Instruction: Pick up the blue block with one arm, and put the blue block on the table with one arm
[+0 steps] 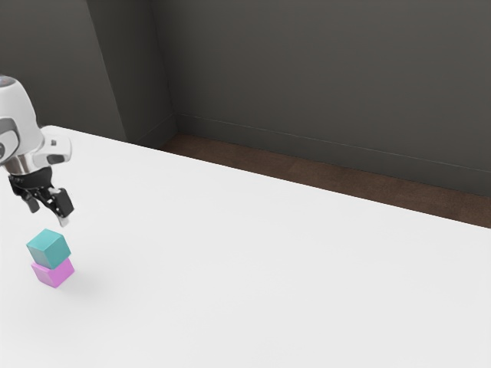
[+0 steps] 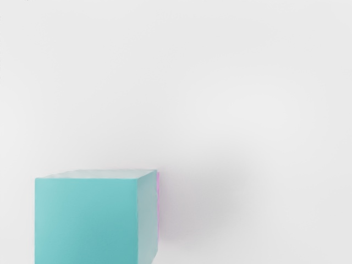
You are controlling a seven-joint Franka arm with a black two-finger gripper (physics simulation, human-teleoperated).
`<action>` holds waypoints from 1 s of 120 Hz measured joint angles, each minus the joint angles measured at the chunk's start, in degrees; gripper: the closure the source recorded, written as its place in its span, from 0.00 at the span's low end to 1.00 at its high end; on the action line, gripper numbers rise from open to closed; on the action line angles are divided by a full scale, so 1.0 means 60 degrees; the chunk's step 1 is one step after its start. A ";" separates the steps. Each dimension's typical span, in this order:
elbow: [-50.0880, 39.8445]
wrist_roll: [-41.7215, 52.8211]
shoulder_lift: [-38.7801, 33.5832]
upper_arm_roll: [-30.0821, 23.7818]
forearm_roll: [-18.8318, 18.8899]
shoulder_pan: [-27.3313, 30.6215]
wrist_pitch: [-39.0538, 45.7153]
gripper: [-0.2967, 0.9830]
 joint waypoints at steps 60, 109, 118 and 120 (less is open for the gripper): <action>0.0301 0.0842 0.0251 0.4622 0.0270 -0.3317 0.1016 0.23; 0.0330 0.2189 0.0112 0.5377 -0.0055 -0.3852 0.0323 0.23; 0.0362 0.2400 0.0007 0.5872 -0.0034 -0.4182 0.0293 0.23; 0.0373 0.2444 -0.0013 0.5940 -0.0029 -0.4212 0.0287 0.23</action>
